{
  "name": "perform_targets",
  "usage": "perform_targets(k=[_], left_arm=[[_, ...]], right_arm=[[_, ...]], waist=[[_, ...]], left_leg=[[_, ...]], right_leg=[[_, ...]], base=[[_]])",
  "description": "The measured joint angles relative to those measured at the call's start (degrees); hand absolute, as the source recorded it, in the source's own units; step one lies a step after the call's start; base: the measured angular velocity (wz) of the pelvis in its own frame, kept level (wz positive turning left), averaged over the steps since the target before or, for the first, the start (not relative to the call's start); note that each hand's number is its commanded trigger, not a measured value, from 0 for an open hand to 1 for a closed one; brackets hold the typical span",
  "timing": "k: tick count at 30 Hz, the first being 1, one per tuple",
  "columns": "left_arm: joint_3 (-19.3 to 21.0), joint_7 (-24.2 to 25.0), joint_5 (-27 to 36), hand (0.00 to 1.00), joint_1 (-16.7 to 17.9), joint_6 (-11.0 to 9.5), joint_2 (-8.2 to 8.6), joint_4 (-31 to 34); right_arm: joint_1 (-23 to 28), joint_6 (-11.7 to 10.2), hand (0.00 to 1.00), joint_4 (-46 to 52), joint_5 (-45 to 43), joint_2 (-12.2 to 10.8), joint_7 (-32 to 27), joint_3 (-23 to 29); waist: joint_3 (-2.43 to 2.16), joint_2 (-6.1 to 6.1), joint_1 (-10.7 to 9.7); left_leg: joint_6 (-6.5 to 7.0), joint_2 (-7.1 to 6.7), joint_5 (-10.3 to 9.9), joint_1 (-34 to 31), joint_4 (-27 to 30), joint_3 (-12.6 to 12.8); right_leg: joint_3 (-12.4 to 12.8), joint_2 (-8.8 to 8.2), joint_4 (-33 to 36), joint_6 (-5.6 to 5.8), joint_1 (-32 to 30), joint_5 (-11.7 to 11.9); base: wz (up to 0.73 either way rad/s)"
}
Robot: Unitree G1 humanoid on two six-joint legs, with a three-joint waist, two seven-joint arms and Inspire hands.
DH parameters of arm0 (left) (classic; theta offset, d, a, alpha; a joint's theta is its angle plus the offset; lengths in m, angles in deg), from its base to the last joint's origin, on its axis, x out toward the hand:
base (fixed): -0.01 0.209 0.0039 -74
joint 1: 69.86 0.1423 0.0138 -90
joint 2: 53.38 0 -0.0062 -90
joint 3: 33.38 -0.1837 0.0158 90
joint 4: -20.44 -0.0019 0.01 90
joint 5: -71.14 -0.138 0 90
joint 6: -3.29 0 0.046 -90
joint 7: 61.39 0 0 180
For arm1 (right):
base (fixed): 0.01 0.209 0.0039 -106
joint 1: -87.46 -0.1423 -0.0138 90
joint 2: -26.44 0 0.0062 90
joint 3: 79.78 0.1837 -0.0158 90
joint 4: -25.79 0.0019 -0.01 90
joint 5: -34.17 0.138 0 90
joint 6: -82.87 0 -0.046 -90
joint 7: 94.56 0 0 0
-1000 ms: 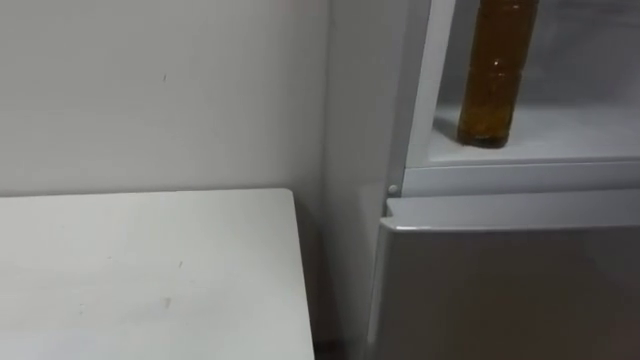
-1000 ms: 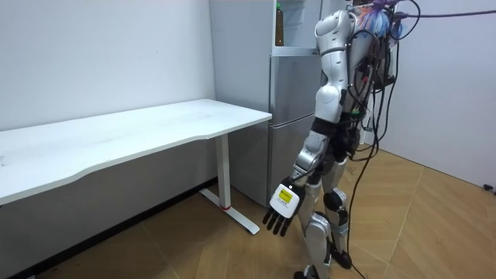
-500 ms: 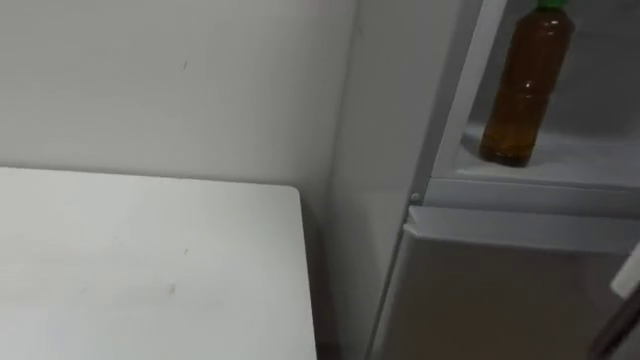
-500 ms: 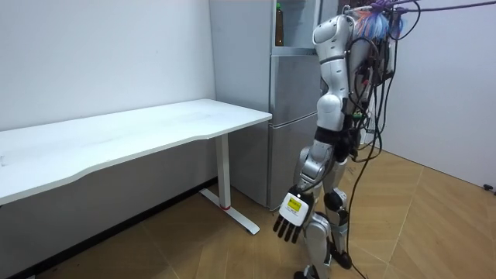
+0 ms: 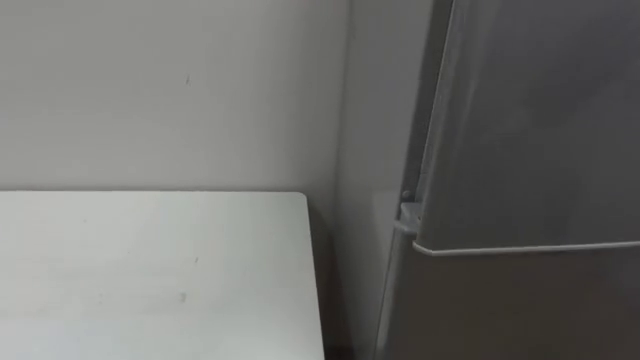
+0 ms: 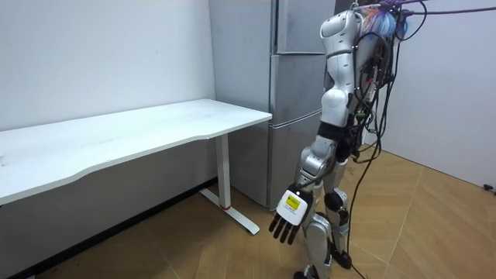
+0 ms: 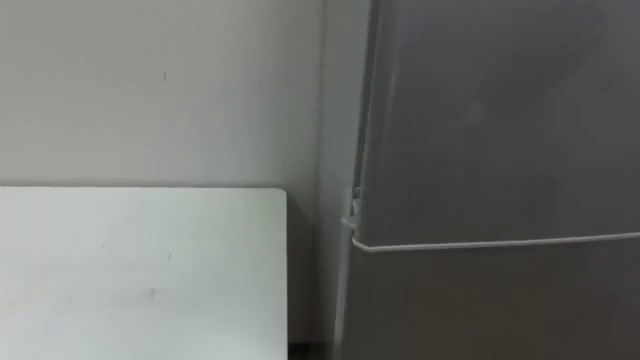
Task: Put the bottle in the upper fridge
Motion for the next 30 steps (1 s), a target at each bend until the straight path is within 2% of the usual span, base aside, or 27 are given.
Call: perform_targets(k=[2,5,7,12,16,23,27,30], left_arm=[[0.0,0.04,-0.04,0.0,0.03,-0.04,0.0,-0.04],[-0.03,0.17,-0.17,0.0,-0.02,-0.32,0.0,0.11],[-0.09,0.21,-0.47,0.0,-0.05,-0.32,-0.02,0.1],[-0.44,0.23,-1.56,0.0,-1.07,-0.38,-0.05,0.15],[-2.46,0.33,-1.55,0.0,-2.26,-0.55,-0.11,0.13],[-2.64,0.24,-1.58,0.0,-2.01,-0.32,-0.11,-0.01],[-3.77,-0.02,-1.67,0.0,-2.41,-0.16,0.02,0.01],[-4.19,-0.01,-1.68,0.0,-2.49,0.12,0.0,-0.21]], right_arm=[[-0.78,-0.07,0.0,0.06,-0.08,0.0,0.01,0.04],[-2.18,-0.33,0.0,1.02,-0.08,0.0,0.04,0.11],[-3.01,-1.42,0.0,1.35,-0.26,0.0,0.38,0.07],[-5.34,-2.02,0.0,1.35,-0.37,0.04,2.55,-2.99],[-8.71,-2.02,0.0,1.24,0.32,0.75,5.56,-6.72],[-9.98,-1.82,0.0,1.11,0.4,0.98,8.91,-7.65],[-10.07,-1.65,0.0,0.88,0.35,0.99,9.12,-10.94],[-10.95,-1.1,0.0,0.88,0.34,0.99,10.54,-13.68]], waist=[[0.07,-0.28,-0.01],[-0.08,-0.53,-0.05],[-0.06,-0.55,0.0],[0.0,0.45,0.35],[0.26,1.47,1.16],[0.35,1.63,1.85],[0.35,1.68,2.91],[0.02,1.87,3.81]], left_leg=[[0.0,0.0,0.0,0.33,-0.03,-0.03],[0.0,0.03,-0.01,0.4,-0.04,-0.11],[-0.01,0.04,-0.02,0.58,-0.03,-0.24],[-0.01,0.05,-0.03,0.56,0.03,-1.04],[-0.01,0.1,-0.03,0.3,0.29,-1.52],[0.01,-0.01,-0.01,0.29,0.4,-2.13],[0.0,-0.02,-0.01,0.28,0.45,-2.11],[0.0,-0.02,-0.01,0.4,0.42,-2.16]], right_leg=[[-0.03,0.06,-0.44,0.01,0.45,0.01],[-0.08,0.12,-0.73,0.01,0.7,0.04],[-0.3,0.14,-1.09,0.06,1.18,0.1],[-1.31,0.09,-1.24,0.09,1.94,0.39],[-1.67,0.04,-0.85,0.09,1.91,0.39],[-2.49,-0.09,-1.19,0.09,2.28,0.38],[-2.35,-0.01,-1.92,0.08,2.36,0.39],[-2.4,0.03,-1.77,0.08,2.51,0.4]], base=[[0.0],[0.0],[0.04],[0.08],[0.05],[0.06],[-0.01],[0.0]])
